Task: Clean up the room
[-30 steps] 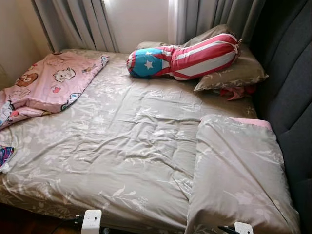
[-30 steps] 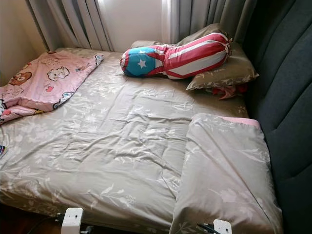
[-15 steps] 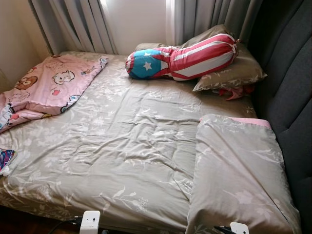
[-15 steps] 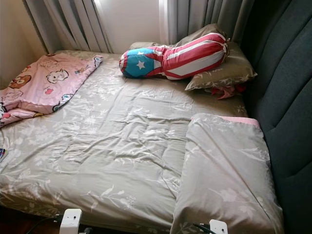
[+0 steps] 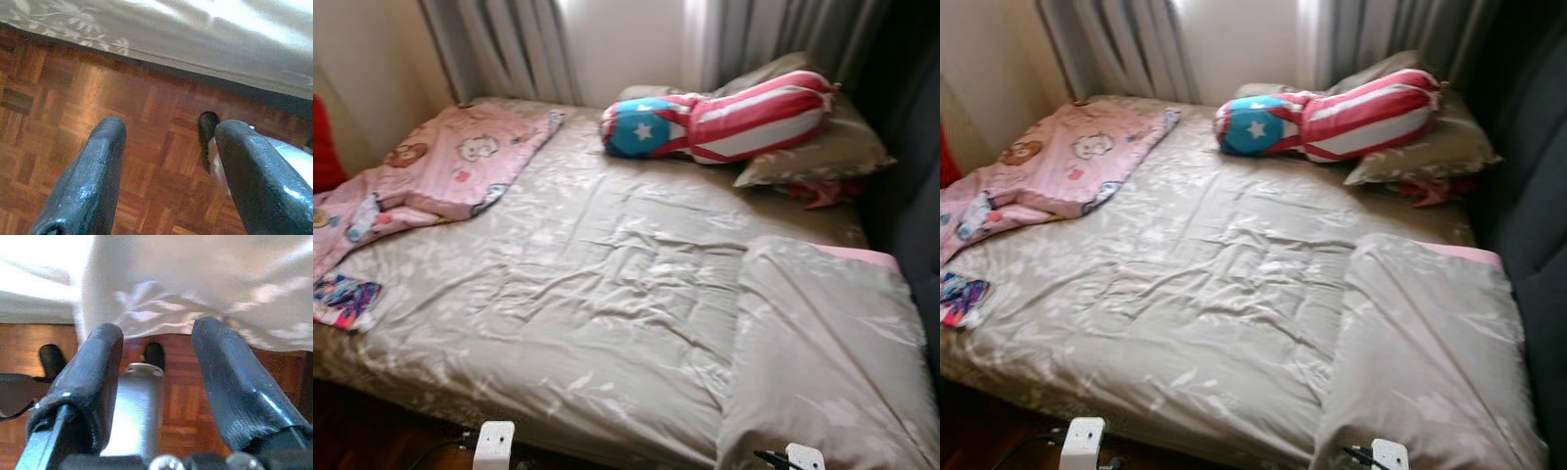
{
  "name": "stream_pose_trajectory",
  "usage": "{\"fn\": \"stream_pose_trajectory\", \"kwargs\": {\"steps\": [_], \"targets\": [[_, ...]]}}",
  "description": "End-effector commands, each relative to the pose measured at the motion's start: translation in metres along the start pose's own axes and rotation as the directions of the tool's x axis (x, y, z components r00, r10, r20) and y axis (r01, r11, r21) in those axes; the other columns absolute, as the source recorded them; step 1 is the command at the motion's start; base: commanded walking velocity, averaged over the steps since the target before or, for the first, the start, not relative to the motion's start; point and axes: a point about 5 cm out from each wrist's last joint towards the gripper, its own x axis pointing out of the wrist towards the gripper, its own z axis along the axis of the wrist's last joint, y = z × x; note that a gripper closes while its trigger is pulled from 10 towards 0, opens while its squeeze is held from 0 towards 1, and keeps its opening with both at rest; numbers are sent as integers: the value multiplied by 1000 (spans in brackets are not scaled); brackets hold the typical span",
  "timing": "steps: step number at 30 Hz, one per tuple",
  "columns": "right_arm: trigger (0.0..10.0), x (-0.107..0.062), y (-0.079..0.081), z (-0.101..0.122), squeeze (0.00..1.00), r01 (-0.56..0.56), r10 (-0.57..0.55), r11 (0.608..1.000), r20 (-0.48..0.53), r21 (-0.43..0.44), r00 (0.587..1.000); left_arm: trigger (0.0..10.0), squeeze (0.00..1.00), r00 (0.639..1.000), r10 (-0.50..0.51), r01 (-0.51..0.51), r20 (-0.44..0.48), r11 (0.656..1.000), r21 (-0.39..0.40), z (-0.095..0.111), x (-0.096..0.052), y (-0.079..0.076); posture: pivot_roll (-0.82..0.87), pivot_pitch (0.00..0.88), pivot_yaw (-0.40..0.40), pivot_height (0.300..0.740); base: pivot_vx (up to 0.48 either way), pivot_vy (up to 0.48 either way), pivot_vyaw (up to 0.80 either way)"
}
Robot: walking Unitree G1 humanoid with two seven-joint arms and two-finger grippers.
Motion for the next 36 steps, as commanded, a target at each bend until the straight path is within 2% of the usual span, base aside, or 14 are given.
{"fn": "stream_pose_trajectory", "kwargs": {"steps": [1,36], "targets": [[10000,0,0,-3,0,1,-1,1000,-7,16,1000,10000,0,1000,-4,4,-17,1000,22,-3,0,2,-28,83,26,740,0,386,0],[10000,1,7,1,0,-22,22,1000,-8,5,1000,10000,0,1000,16,-16,-5,1000,10,-1,-1,8,23,83,16,740,0,329,0]]}}
